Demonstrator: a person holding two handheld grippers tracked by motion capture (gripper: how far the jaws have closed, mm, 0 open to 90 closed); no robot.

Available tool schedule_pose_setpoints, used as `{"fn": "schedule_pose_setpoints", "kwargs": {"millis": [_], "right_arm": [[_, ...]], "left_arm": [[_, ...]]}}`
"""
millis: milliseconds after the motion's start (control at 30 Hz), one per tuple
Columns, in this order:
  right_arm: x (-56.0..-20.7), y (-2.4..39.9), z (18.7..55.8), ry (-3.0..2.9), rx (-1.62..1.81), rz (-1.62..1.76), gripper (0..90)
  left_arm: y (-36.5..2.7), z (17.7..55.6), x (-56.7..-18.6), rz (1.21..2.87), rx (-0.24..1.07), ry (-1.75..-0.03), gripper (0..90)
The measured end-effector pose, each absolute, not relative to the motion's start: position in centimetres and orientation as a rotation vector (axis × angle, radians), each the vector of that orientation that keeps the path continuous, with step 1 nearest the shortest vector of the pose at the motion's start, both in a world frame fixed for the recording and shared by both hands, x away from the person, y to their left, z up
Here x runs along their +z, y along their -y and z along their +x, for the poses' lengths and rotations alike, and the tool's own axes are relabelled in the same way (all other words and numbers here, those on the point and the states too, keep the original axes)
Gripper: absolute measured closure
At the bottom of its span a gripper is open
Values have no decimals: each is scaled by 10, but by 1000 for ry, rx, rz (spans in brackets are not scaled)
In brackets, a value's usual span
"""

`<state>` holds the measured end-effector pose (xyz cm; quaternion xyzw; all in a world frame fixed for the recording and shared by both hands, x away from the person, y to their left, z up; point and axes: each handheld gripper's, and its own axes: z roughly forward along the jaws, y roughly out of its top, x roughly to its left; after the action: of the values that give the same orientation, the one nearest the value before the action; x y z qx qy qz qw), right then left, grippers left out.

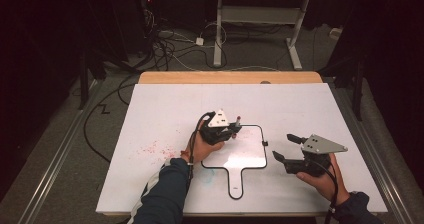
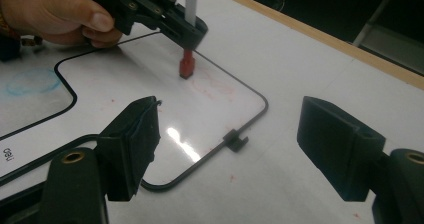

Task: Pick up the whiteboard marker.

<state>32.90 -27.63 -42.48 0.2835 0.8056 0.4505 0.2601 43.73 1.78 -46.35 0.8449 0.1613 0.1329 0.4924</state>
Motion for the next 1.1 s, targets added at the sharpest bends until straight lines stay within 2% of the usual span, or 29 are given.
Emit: {"fn": "schedule_pose_setpoints", "kwargs": {"millis": [167,333,533,700,1100], "right_arm": [[-425,277,330,-2183,1220,770,255],[-424,279,329,-2181,1225,769,258],[-424,280,329,-2180,1224,766,258],[-424,279,329,-2178,1225,757,258],[-422,280,328,-2170,1219,756,258]], "left_arm": [[15,434,-461,2070,305,-316,789],[26,434,-461,2076,331,-291,789],[18,439,-461,2081,351,-305,790],[10,440,-462,2071,315,-327,789],[-30,434,-460,2110,388,-340,789]]}}
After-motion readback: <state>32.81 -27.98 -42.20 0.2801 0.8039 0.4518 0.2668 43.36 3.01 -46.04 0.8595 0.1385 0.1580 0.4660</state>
